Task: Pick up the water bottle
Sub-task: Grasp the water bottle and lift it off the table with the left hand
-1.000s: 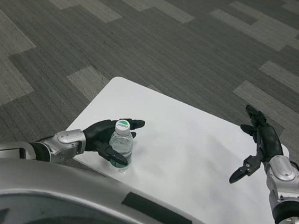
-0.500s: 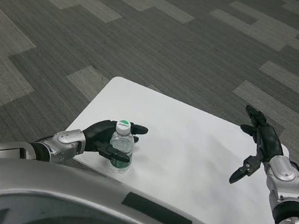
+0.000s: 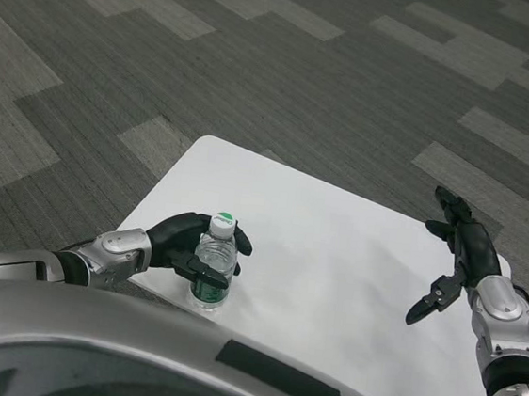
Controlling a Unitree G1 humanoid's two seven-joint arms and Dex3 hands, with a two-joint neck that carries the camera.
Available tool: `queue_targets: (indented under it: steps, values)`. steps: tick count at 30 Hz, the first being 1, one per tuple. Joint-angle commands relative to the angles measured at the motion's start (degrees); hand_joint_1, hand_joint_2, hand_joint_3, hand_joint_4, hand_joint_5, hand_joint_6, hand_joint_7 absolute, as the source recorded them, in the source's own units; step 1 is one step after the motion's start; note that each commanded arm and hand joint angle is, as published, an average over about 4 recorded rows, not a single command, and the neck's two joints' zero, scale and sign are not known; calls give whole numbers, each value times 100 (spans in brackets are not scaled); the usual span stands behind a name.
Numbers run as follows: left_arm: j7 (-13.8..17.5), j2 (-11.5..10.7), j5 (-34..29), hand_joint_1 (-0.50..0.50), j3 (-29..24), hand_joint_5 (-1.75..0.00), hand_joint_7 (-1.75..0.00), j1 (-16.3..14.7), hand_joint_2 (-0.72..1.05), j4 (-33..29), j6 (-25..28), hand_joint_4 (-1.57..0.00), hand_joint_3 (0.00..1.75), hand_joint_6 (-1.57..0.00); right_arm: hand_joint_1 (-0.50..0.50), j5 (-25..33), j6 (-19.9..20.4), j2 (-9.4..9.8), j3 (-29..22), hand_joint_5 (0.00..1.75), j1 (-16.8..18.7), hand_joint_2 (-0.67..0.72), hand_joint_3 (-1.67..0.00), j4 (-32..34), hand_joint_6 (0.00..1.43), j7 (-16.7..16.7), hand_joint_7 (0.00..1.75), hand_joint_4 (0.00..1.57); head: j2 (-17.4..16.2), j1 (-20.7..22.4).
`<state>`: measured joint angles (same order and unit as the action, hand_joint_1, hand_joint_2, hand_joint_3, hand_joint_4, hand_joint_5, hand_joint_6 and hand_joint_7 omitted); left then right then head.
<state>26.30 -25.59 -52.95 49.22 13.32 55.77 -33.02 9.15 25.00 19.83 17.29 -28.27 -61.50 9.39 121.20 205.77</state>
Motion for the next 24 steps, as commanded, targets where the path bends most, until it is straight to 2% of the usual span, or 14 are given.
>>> queue_targets:
  steps: [1, 4, 6, 8, 12, 14, 18, 21, 24]
  values:
    - [2, -25, 87, 50, -13, -175, -126, 57, 78, 48, -7, -150, 9, -126, -29, 34, -30, 48, -63, 78, 27, 60, -16, 50, 0, 10, 7, 0, 0, 2]
    - [-9, -10, 145, 50, -73, -175, -136, 77, 78, 48, -108, -152, 2, -127, -29, 34, -30, 43, -68, 78, 36, 60, -12, 55, 0, 10, 7, 0, 9, -11]
    - [-20, 6, 210, 50, -136, -175, -140, 101, 78, 43, -200, -153, 4, -128, -29, 34, -30, 39, -72, 78, 45, 60, -12, 63, 0, 10, 7, 0, 32, -37]
    - [-25, 19, 250, 50, -193, -175, -140, 123, 78, 39, -270, -153, 9, -128, -29, 34, -30, 39, -76, 78, 49, 60, -16, 72, 0, 10, 7, 0, 43, -46]
    - [-16, 54, 355, 50, -422, -175, -143, 167, 78, 30, -358, -153, 0, -127, -29, 34, -30, 39, -85, 78, 58, 60, -16, 85, 0, 10, 7, 0, 51, -52]
    - [-16, 85, 465, 50, -593, -175, -147, 215, 76, 12, -367, -153, 4, -126, -29, 34, -30, 39, -90, 78, 58, 60, -16, 85, 0, 10, 7, 0, 73, -75]
    - [-29, 142, 558, 50, -778, -175, -147, 391, 69, -1, -354, -153, 9, -126, -29, 34, -30, 39, -103, 78, 76, 60, -16, 99, 0, 6, 7, 0, 168, -217]
    - [-33, 227, 544, 50, -868, -175, -141, 642, 69, -9, -323, -153, 9, -124, -29, 34, -30, 39, -134, 78, 113, 60, -10, 118, 0, 6, 7, 0, 240, -358]
    - [-38, 304, 549, 50, -879, -175, -140, 831, 69, -9, -248, -153, 7, -122, -29, 34, -30, 39, -155, 78, 137, 60, -14, 142, 0, 6, 7, 0, 351, -611]
